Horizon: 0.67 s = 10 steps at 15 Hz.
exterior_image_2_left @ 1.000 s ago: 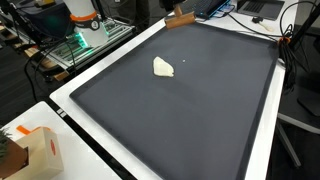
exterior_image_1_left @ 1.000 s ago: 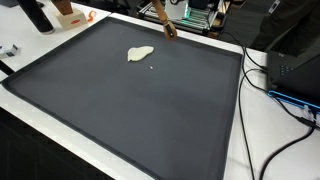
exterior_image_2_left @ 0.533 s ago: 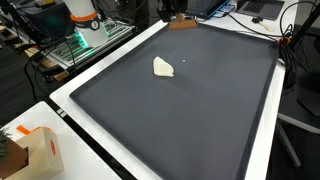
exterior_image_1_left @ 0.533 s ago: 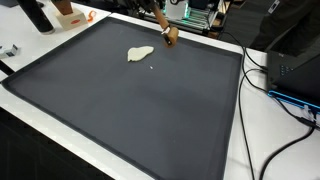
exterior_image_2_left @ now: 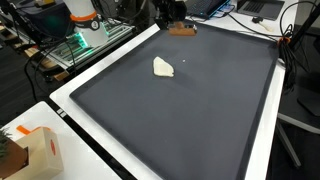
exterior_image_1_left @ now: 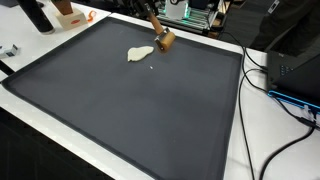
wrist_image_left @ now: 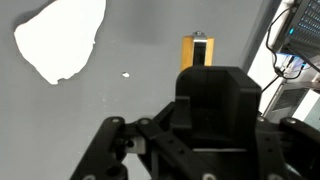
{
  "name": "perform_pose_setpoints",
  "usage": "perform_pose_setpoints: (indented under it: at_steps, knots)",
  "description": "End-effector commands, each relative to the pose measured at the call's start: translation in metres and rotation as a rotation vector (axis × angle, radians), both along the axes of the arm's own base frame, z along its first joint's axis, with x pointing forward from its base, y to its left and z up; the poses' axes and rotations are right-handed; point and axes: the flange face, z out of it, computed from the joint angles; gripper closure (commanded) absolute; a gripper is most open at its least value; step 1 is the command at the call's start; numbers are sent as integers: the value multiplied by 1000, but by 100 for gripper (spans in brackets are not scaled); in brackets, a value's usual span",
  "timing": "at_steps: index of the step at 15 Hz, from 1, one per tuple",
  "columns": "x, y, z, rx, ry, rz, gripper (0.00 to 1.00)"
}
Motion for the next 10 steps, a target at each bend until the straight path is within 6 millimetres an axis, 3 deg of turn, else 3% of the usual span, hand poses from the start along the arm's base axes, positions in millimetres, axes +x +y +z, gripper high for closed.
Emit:
perform_pose_setpoints:
  at_steps: [1,10]
  knots:
    - [-3,-5,-2,-12,17,-48,79]
    - [-3,-18,-18,-19,57,-93,79]
